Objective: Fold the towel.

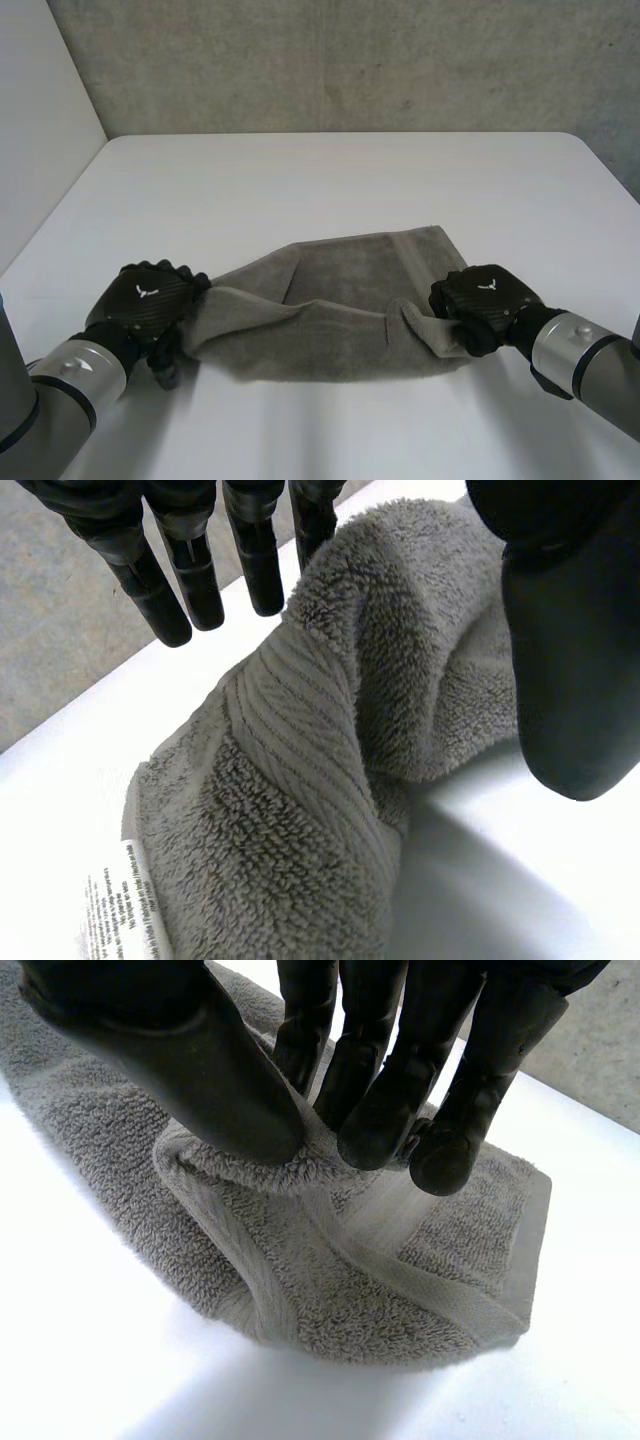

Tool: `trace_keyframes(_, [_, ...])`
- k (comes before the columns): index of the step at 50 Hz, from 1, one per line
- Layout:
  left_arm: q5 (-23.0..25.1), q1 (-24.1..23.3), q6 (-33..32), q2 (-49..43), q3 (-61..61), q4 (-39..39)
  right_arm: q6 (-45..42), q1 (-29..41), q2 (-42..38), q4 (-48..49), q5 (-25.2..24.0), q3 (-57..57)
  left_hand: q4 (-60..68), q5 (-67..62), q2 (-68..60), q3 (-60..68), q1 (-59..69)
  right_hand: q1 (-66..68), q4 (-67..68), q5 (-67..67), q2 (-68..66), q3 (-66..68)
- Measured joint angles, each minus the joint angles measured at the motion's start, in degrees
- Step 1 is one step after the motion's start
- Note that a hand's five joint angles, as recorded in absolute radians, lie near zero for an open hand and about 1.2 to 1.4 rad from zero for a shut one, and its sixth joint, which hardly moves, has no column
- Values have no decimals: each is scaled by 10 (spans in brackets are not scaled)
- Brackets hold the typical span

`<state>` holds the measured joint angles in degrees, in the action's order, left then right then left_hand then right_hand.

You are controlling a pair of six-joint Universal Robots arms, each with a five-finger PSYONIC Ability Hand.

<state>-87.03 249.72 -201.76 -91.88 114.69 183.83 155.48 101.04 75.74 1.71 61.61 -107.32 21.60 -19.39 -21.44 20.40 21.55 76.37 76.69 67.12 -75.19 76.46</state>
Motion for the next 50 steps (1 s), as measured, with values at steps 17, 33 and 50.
trace_keyframes(17, [-1, -25, -4, -34, -21, 41, 0, 3, -2, 33, 0, -23, 520, -515, -494, 515, 508, 0, 0, 0, 0, 0])
trace_keyframes(33, [-15, -21, 14, -139, -380, 121, 69, 34, -9, 234, 122, 268, 654, -648, -642, 679, 616, 2, 0, 0, -1, 1])
trace_keyframes(50, [-29, -4, 171, -186, -521, 137, 99, 39, -12, 298, 174, 349, 654, -648, -642, 679, 616, 2, 0, 0, -6, 2])
